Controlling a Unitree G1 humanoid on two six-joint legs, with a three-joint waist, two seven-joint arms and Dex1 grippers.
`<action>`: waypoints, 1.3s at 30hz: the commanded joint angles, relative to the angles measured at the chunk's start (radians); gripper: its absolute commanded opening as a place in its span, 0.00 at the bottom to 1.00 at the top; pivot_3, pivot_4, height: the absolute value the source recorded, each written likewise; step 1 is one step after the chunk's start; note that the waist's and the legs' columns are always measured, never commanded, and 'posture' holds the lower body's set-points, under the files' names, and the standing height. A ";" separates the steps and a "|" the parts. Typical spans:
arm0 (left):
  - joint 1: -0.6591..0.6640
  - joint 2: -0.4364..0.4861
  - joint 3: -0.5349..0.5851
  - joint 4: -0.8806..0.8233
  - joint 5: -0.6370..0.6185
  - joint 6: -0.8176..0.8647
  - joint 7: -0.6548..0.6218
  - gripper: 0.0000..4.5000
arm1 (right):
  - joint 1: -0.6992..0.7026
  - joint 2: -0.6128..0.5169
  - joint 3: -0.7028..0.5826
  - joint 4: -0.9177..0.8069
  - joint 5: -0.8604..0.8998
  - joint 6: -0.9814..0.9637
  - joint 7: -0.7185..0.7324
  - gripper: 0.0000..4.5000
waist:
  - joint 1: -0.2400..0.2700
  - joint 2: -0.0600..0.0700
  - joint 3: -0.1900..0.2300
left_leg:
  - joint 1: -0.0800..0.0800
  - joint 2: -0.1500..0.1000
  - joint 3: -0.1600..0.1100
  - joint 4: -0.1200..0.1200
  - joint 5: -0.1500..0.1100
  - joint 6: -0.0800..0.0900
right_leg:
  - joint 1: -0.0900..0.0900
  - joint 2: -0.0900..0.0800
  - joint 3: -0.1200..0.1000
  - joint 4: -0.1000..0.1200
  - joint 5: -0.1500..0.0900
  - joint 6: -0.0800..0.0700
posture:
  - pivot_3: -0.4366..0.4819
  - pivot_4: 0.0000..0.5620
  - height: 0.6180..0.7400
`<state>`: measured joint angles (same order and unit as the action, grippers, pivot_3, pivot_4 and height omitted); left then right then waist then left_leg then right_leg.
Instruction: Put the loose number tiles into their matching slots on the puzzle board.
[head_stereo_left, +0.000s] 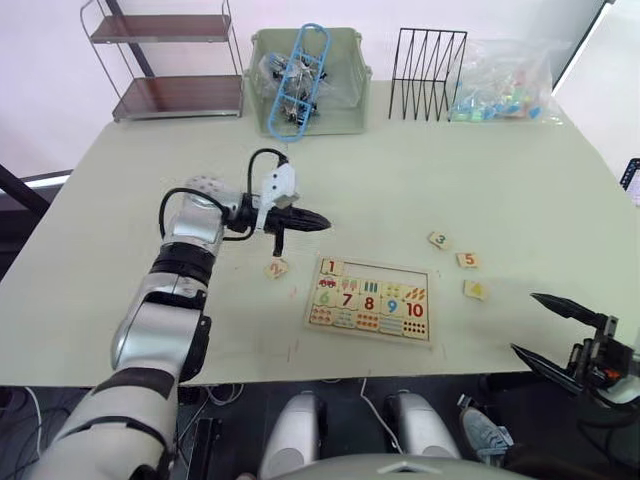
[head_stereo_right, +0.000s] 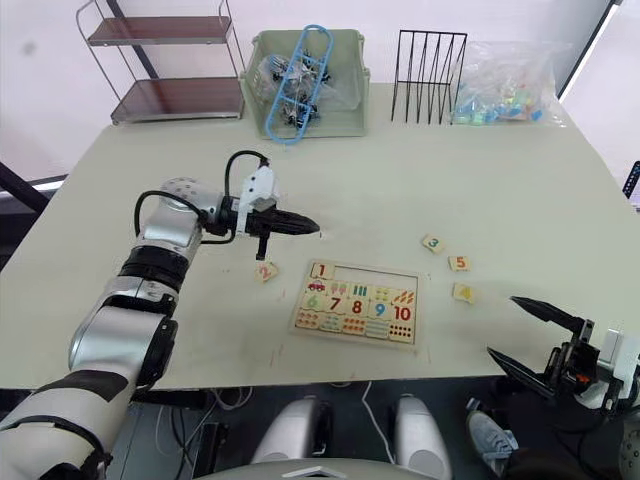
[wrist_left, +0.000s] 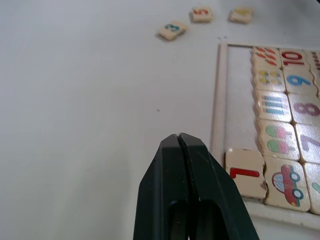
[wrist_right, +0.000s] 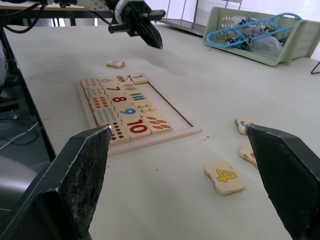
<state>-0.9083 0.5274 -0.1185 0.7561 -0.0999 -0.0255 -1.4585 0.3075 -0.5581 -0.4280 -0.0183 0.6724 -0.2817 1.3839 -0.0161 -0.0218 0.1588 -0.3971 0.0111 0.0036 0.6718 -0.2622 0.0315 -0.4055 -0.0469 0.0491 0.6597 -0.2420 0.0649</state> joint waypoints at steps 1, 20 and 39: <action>0.076 0.045 0.062 -0.171 -0.071 0.146 0.040 0.01 | -0.013 -0.006 -0.014 0.001 0.020 0.020 -0.017 1.00 | 0.000 0.000 0.000 | 0.000 0.000 0.000 0.000 0.000 0.000 | 0.000 0.000 0.000 0.000 0.000 0.000 | 0.48 0.27 1.00; 0.737 0.187 0.405 -0.919 -0.349 0.565 0.391 0.92 | 0.008 -0.032 -0.069 -0.004 -0.009 0.122 -0.187 1.00 | 0.007 0.001 0.000 | 0.000 0.004 -0.002 0.000 0.000 0.000 | 0.000 -0.004 -0.003 0.001 0.000 -0.001 | 0.48 0.27 1.00; 1.316 -0.017 0.585 -1.231 -0.398 0.402 0.654 0.99 | 0.082 -0.014 -0.088 0.006 -0.029 0.116 -0.198 1.00 | 0.008 0.002 -0.001 | 0.001 0.004 0.000 -0.001 0.000 0.000 | 0.001 -0.007 -0.005 -0.002 -0.004 -0.006 | 0.48 0.27 1.00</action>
<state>0.3921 0.5132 0.4328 -0.4226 -0.4756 0.3915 -0.8100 0.3964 -0.5672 -0.4900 -0.0028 0.6425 -0.1391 1.1890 -0.0078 -0.0197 0.1578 -0.3963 0.0156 0.0038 0.6705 -0.2623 0.0312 -0.4048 -0.0536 0.0451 0.6573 -0.2455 0.0586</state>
